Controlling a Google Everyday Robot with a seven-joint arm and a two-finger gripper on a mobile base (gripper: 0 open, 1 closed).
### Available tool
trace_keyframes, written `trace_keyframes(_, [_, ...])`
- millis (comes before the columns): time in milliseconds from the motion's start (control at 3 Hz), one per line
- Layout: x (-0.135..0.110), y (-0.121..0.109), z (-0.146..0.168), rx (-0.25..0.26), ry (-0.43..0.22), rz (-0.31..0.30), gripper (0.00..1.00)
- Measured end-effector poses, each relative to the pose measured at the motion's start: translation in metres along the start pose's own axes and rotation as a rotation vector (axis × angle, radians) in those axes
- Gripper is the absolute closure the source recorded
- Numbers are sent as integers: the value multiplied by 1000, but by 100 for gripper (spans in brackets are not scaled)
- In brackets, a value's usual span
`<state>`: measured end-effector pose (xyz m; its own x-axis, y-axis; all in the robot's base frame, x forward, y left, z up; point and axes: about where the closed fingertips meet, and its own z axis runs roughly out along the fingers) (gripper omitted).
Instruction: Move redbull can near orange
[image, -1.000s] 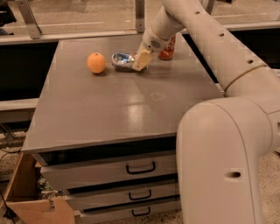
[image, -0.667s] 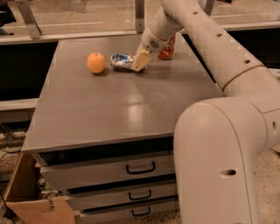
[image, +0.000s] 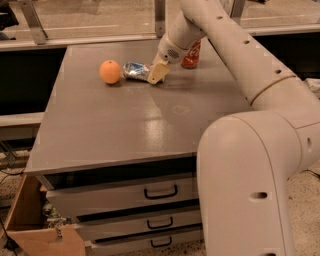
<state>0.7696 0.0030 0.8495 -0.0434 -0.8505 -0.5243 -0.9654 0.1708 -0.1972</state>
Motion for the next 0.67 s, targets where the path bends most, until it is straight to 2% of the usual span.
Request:
trace_keyframes(333, [-4,8,1,-18,-9,-2,0])
trace_keyframes(667, [-10,17,-5,-28,-24,-9,0])
